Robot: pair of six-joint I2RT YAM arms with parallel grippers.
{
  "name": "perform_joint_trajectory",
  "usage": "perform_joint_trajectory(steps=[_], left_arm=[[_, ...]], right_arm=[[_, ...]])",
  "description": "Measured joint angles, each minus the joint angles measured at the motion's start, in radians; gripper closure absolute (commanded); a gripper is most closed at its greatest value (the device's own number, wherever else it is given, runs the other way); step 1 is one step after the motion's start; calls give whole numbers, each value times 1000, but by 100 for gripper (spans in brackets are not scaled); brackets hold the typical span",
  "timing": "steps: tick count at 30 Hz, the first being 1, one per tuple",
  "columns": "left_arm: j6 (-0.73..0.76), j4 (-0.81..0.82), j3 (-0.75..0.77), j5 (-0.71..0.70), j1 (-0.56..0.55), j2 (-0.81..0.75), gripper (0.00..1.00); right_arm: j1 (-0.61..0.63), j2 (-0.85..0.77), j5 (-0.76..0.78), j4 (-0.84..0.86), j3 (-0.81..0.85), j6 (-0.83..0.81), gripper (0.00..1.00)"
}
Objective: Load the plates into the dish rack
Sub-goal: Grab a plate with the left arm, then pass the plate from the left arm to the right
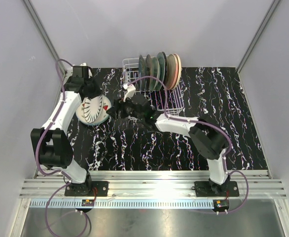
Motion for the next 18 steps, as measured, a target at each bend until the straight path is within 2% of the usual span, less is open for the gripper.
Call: perform_joint_trajectory(steps=[9, 18], left_arm=[[-37, 21, -27, 26, 53, -21, 100], [-42, 21, -27, 97, 87, -26, 100]], right_arm=[[50, 154, 105, 21, 171, -10, 25], [49, 191, 122, 61, 177, -60, 25]])
